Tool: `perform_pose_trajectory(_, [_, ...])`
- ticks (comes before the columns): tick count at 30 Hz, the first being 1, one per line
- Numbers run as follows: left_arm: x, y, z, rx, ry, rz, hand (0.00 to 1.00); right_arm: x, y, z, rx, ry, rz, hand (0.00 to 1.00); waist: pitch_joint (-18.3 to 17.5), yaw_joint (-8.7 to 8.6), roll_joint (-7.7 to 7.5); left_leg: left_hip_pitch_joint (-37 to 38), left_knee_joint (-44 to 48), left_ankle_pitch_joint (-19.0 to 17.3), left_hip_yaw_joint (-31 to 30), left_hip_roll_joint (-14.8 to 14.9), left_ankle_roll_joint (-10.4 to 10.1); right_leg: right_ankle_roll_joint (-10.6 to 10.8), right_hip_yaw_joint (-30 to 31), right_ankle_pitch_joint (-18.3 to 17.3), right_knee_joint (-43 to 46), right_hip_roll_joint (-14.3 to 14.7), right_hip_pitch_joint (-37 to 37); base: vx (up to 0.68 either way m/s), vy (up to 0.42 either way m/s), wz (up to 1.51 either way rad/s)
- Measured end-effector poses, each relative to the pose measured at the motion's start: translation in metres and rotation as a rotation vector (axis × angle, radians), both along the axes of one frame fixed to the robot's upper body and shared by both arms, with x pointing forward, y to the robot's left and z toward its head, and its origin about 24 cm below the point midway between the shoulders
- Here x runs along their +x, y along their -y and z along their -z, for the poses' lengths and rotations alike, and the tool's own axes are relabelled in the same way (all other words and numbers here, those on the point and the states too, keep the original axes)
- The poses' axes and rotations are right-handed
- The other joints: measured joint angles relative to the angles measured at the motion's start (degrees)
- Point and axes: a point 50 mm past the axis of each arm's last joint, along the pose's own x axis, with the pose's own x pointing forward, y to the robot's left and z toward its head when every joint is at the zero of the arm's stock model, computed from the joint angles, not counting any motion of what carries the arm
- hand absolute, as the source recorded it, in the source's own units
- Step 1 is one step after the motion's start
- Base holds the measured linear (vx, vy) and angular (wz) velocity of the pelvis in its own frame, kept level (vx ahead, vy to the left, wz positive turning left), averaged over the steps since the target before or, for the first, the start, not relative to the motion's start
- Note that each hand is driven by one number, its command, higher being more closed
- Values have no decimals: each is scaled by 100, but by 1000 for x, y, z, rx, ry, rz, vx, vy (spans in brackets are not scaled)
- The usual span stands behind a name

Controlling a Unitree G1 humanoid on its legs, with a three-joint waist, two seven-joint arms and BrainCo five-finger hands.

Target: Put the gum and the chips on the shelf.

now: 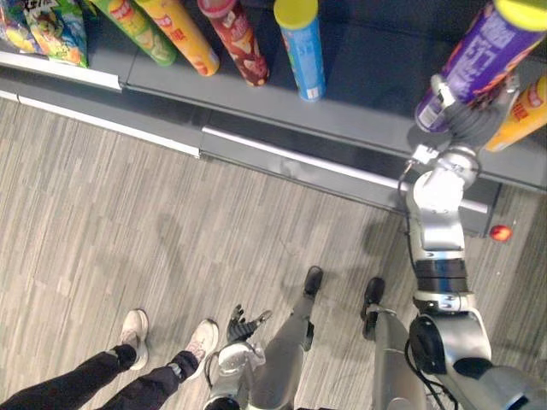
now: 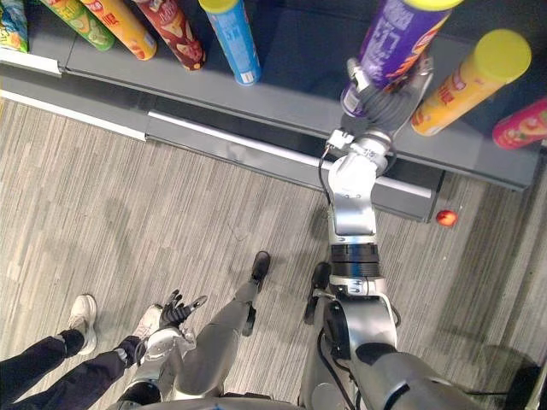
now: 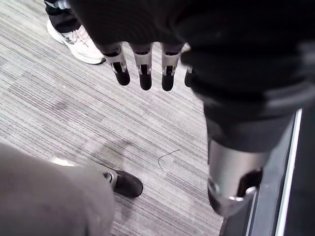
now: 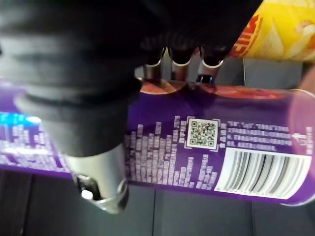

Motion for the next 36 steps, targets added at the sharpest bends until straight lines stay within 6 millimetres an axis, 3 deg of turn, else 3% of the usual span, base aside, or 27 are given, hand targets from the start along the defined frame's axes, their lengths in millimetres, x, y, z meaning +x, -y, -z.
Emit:
perform_pose_trajectory(5, [13, 13, -12, -13, 82, 45, 0, -2, 7, -20, -13, 58, 29, 100, 131, 7, 111, -423, 252, -9, 63, 0, -8, -35, -64, -21, 209, -55, -362, -70, -46, 10])
perform_pose_trajectory(12, [22, 24, -25, -21, 156, 93, 0, 3, 12, -36, -39, 74, 42, 100, 172, 142, 176, -869, 444, 17, 281, 46, -7, -79, -217, -125, 500, -199, -729, -47, -37, 17])
perform_pose_trajectory(20, [24, 29, -28, -53, 173, 103, 0, 11, 0, -54, -143, 69, -5, 100, 176, 169, 187, -1044, 473, 115, 154, -75, 19, -70, -367, -268, 764, -395, -893, -21, -25, 18])
perform_pose_trajectory(26, [29, 35, -34, -55, 210, 139, 0, 17, 10, -76, -182, 66, 33, 100, 176, 275, 190, -1265, 408, 251, -113, -166, -43, -124, -606, -405, 1005, -557, -1109, -13, -43, 26])
perform_pose_trajectory(36, [30, 41, -37, -84, 231, 149, 0, 23, 36, -86, -124, 37, 75, 100, 164, 437, 215, -1396, 110, 507, -350, -318, -127, -177, -707, -640, 1442, -811, -1454, -12, -57, 18])
